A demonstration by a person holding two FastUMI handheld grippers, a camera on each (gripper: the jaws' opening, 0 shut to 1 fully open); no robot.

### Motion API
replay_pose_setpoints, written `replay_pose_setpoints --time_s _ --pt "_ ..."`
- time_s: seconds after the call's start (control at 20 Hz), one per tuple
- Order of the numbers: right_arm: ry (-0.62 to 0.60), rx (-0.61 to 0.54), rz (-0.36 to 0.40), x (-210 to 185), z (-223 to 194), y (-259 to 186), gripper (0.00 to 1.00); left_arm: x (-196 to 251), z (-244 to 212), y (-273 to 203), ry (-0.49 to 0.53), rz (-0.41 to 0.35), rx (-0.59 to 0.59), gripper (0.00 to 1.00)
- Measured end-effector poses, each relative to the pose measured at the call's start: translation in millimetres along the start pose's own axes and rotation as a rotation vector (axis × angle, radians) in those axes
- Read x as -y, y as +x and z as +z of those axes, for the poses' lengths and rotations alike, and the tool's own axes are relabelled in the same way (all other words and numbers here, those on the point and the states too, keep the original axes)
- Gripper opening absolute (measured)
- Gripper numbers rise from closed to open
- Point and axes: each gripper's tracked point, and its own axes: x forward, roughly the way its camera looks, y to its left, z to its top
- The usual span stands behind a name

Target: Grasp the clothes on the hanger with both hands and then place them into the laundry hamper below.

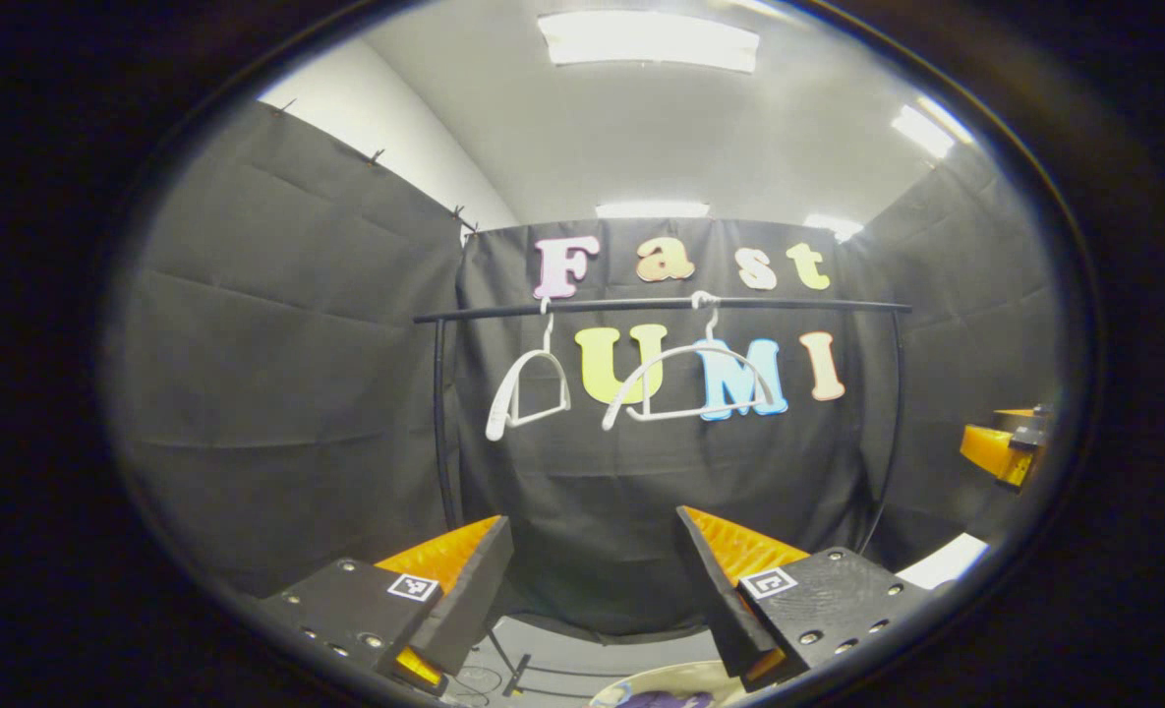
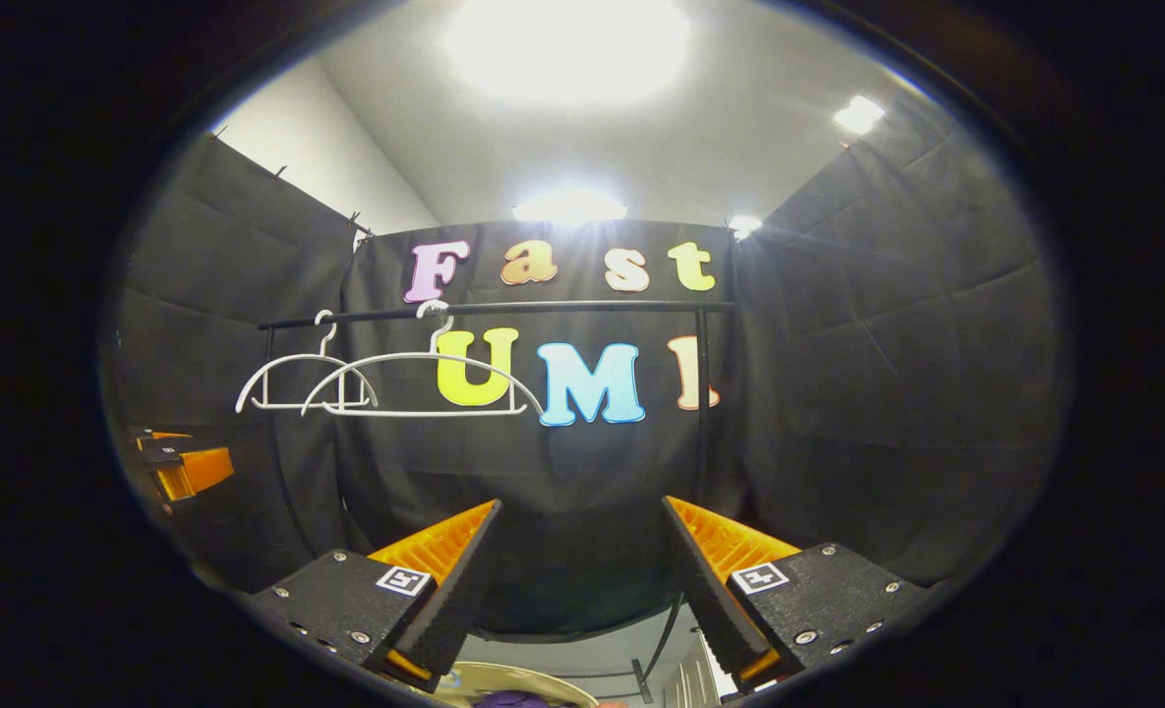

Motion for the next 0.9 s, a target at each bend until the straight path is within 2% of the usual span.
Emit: replay_pose_setpoints --time_s 0.9 --pt "0.009 0.026 -0.057 12 -3 -4 0.95 -6 19 -23 0.049 -0.011 0.077 1.0"
